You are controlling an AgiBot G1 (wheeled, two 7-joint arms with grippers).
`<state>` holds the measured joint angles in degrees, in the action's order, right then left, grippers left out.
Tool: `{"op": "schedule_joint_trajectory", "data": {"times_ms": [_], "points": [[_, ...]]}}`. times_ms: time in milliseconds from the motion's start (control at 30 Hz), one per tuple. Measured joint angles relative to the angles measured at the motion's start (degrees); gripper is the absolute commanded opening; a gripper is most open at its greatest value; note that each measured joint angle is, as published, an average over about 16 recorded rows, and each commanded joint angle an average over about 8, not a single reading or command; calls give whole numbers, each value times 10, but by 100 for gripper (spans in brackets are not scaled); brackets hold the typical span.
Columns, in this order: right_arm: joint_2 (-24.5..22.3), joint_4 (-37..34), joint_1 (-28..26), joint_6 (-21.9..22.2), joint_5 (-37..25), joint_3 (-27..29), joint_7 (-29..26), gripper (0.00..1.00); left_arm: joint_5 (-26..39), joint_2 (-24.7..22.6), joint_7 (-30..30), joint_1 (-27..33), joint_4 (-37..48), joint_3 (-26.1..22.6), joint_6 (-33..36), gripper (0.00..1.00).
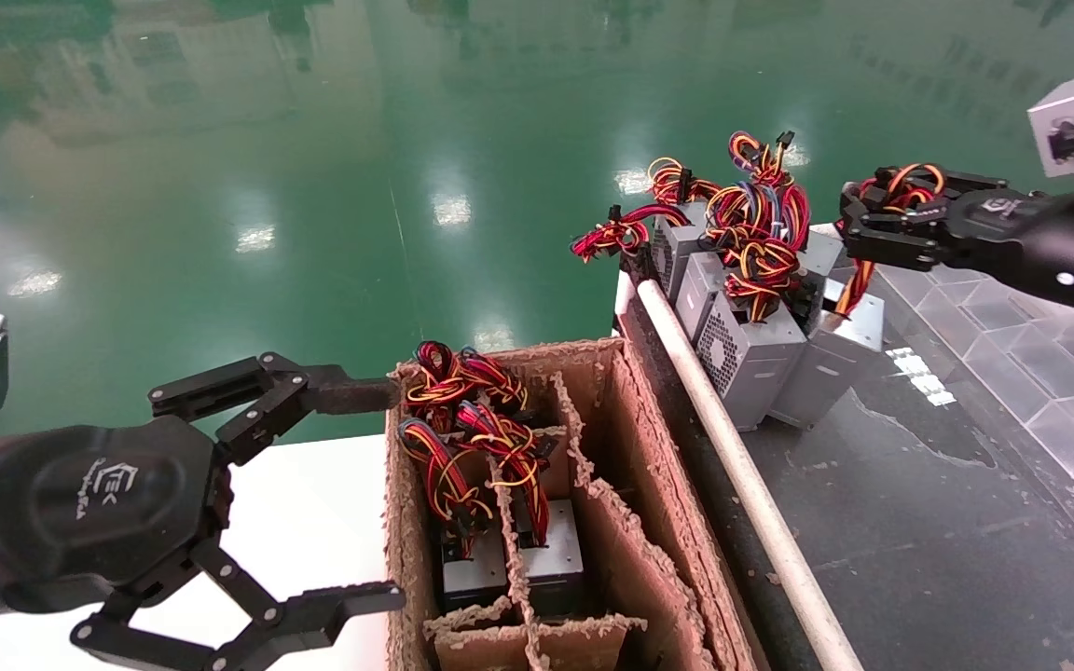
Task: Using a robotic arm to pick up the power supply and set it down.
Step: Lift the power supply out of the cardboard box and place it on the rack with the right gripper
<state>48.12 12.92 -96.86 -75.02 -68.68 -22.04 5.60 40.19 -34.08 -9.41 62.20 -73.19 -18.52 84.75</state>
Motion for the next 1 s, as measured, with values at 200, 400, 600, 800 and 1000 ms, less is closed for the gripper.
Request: {"op": "schedule_joint_trajectory", "data": {"times_ms": [200, 400, 600, 800, 1000], "points": [[23, -34, -23, 13, -16, -10, 10, 0, 0, 0, 0, 0, 0, 0, 0, 100], [41, -63, -40, 21, -30, -20, 18, 0, 0, 0, 0, 0, 0, 0, 0, 100], [50, -86, -50, 25, -39, -26, 23, 15, 0, 0, 0, 0, 0, 0, 0, 100], [54, -101, -56, 25, -40, -26, 29, 90, 0, 0, 0, 0, 0, 0, 0, 100], [55, -110, -60, 20, -37, -24, 35, 100, 0, 0, 0, 0, 0, -1, 0, 100]]}}
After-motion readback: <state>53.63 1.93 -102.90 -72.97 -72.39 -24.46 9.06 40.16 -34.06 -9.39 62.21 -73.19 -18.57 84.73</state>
